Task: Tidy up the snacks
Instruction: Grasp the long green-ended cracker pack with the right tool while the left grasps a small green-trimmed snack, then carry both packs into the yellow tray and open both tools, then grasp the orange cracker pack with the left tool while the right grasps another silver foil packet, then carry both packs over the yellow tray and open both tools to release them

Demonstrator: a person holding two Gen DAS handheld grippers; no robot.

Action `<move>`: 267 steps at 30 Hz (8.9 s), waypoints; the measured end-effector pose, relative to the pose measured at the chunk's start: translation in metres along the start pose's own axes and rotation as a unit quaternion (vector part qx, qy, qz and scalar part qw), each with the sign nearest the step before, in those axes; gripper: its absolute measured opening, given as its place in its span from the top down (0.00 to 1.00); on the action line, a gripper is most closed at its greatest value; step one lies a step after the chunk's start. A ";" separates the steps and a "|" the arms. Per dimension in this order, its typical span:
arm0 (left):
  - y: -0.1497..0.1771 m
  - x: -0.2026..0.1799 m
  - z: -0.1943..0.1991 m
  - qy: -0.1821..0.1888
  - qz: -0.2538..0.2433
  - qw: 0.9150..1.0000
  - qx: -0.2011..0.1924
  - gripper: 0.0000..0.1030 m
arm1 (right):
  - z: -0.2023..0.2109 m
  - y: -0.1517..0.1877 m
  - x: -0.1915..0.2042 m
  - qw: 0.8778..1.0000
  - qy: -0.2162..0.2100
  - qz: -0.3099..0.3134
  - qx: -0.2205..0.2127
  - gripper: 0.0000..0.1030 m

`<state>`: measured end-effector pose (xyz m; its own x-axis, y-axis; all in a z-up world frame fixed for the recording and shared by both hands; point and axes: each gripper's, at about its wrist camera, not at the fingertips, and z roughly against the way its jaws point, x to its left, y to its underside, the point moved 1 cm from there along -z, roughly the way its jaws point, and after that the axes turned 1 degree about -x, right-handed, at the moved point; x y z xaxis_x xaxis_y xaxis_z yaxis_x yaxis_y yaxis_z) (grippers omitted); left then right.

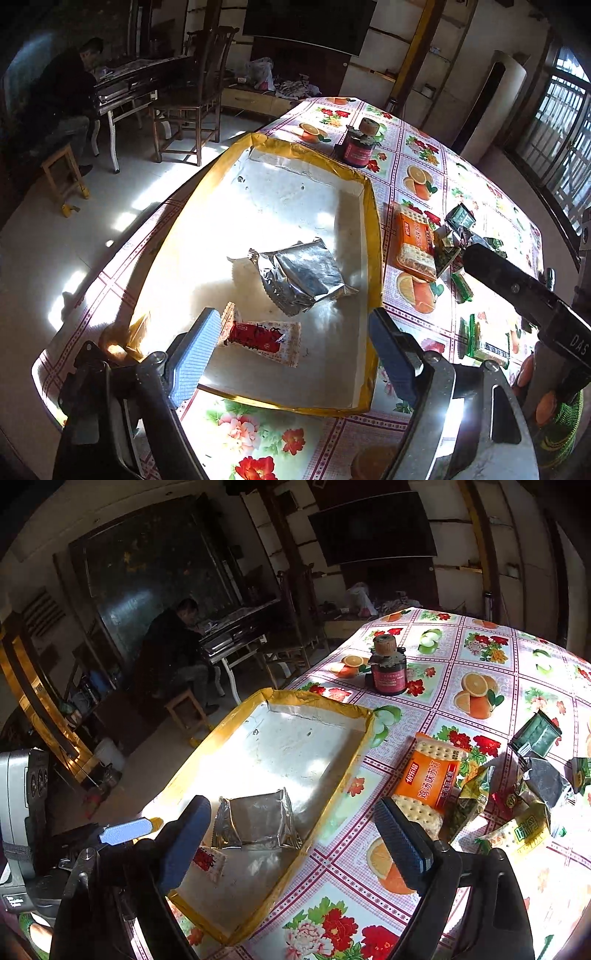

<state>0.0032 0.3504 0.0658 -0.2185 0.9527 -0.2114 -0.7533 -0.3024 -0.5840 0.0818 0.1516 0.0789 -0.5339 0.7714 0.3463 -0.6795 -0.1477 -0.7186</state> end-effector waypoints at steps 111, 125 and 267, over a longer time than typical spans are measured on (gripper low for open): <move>0.044 -0.103 -0.014 0.140 -0.204 0.967 0.068 0.96 | 0.107 0.091 -0.074 0.999 0.029 -0.043 -0.002 0.51; 0.013 -0.040 0.016 0.090 -0.145 0.985 0.019 0.96 | 0.077 0.080 -0.033 1.000 -0.005 -0.010 0.015 0.51; -0.006 -0.132 -0.046 -0.091 -0.109 0.990 0.017 0.49 | 0.110 0.053 -0.108 0.990 0.079 -0.094 -0.073 0.37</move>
<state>0.0655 0.2254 0.0610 -0.1539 0.9861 0.0624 -0.8148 -0.0909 -0.5725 0.0483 -0.0080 0.0697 -0.3129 0.8651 0.3919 -0.6729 0.0892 -0.7343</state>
